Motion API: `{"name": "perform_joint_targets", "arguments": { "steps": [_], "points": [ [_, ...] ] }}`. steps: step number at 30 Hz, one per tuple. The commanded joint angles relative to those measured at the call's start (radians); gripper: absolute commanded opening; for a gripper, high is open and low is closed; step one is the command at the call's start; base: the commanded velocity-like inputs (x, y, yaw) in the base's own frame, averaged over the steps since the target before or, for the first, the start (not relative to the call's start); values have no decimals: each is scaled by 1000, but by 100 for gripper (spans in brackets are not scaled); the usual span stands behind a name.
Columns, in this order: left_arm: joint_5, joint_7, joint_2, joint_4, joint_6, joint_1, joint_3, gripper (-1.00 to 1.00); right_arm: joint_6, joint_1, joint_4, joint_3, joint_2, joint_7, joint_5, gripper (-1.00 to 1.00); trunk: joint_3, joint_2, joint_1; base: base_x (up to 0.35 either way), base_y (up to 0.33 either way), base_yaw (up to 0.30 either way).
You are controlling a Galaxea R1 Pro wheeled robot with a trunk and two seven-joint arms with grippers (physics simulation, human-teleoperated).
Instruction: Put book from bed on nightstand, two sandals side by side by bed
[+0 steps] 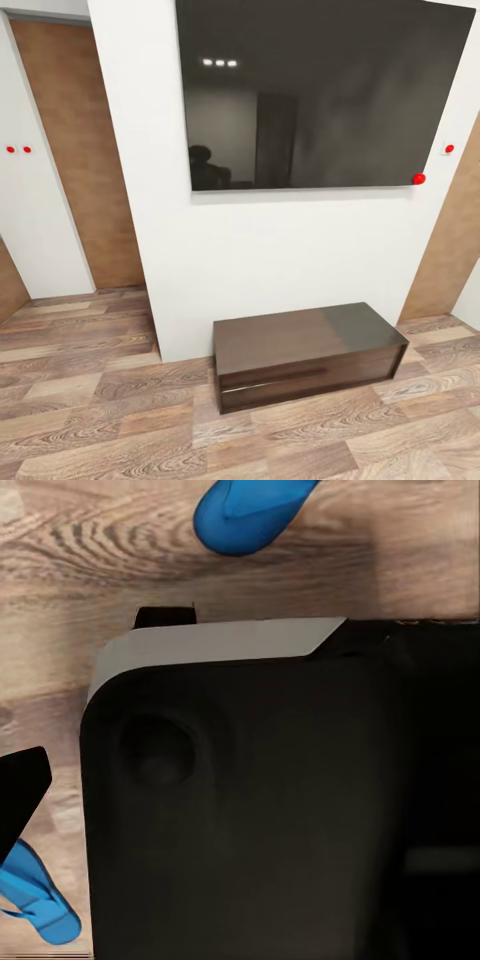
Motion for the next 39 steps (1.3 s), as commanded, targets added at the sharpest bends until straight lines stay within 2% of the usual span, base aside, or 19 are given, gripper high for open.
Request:
{"name": "perform_joint_targets", "arguments": {
  "steps": [1, 12, 22, 39],
  "points": [
    [1, 0, 0, 0, 0, 0, 0, 100, 0, 0, 0, 0, 0, -1, 0, 100, -1, -1, -1, -320, 0, 0],
    [1, 0, 0, -1, 0, -1, 0, 100, 0, 0, 0, 0, 0, -1, 1, 100, -1, -1, -1, -74, 0, 0],
    [1, 0, 0, -2, 0, 0, 0, 100, 0, 0, 0, 0, 0, -1, 1, 100, -1, -1, -1, -205, 0, 0],
    [1, 0, 0, -2, 0, 0, 0, 100, 1, 0, 0, 0, 0, 0, 1, 100, -1, -1, -1, -10, 0, 0]
  ]
}}
